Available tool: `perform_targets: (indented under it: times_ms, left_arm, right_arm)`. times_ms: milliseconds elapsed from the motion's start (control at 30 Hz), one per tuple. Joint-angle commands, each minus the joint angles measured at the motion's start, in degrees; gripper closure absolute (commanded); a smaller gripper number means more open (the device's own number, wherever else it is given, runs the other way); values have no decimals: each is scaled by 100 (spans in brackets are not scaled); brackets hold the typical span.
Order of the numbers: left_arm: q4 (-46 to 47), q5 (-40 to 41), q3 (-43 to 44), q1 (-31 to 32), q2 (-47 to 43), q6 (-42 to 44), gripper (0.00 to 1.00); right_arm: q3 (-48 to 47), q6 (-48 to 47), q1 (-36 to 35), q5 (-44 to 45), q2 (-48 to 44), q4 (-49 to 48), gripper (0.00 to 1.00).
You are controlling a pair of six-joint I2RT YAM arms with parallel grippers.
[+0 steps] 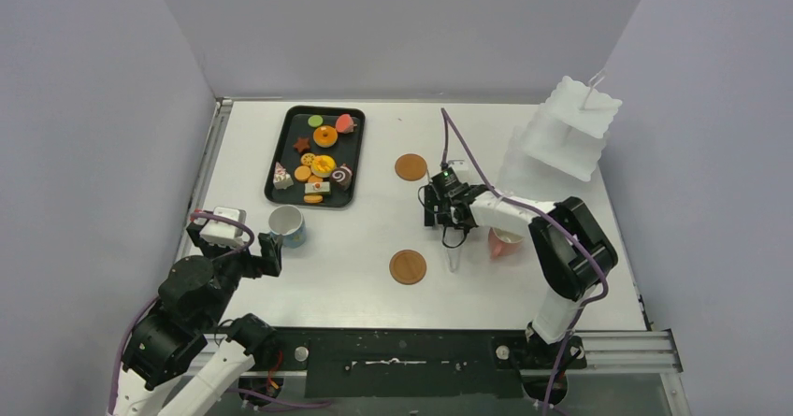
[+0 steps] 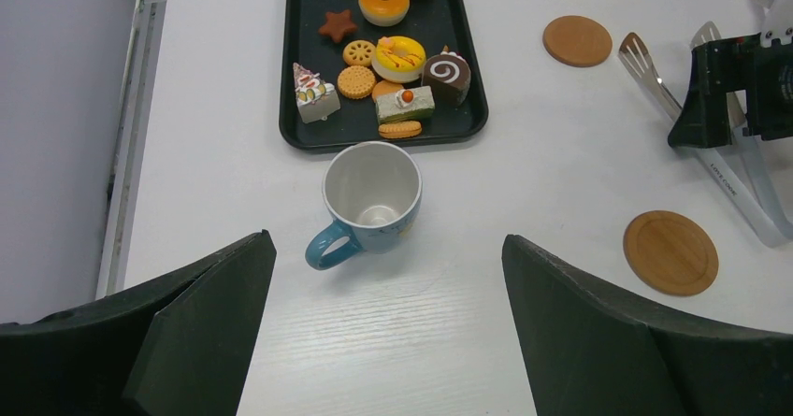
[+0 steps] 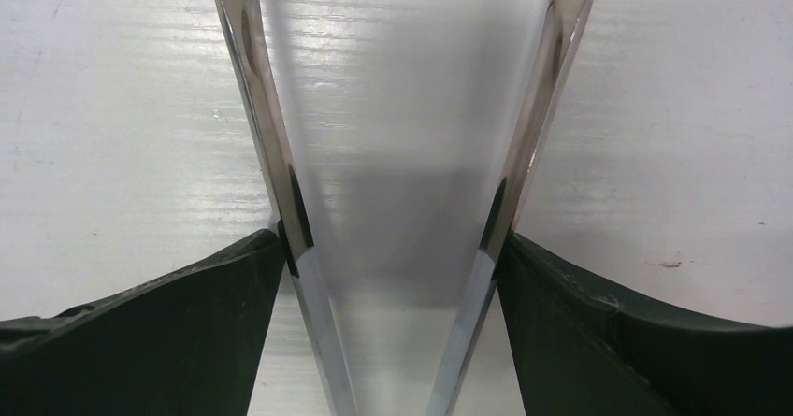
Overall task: Serve the afternoon tea
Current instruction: Pick up the clamp from the center of the board.
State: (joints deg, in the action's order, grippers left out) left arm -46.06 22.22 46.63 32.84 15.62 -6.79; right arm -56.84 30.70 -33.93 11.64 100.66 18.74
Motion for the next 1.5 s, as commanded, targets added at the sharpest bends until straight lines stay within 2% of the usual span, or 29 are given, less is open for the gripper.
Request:
perform_targets:
  times_ms: [0, 100, 333, 633, 800, 1033, 1467]
  left_arm:
    - [346, -57, 42, -32, 34, 56, 9]
    - [371, -59, 43, -32, 30, 55, 9]
    - [365, -62, 46, -32, 42, 46, 9]
    - [379, -69, 69, -35, 148, 37, 9]
    - [379, -81, 75, -41, 187, 28, 9]
    - [392, -78, 64, -81, 238, 41, 9]
    - [449, -156, 9, -234, 249, 107, 9]
  right_arm:
    - [330, 6, -39, -283, 64, -15, 21]
    - [416, -1, -40, -385, 1, -109, 29]
    - [567, -15, -61, -96, -50, -43, 24]
    - [582, -97, -73, -125, -76, -87, 34]
    - [342, -139, -175, 26, -480, 405, 36]
    - [-275, -206, -407, 233, -1352, 1601, 38]
    - [-1050, -323, -439, -211, -2397, 2717, 39]
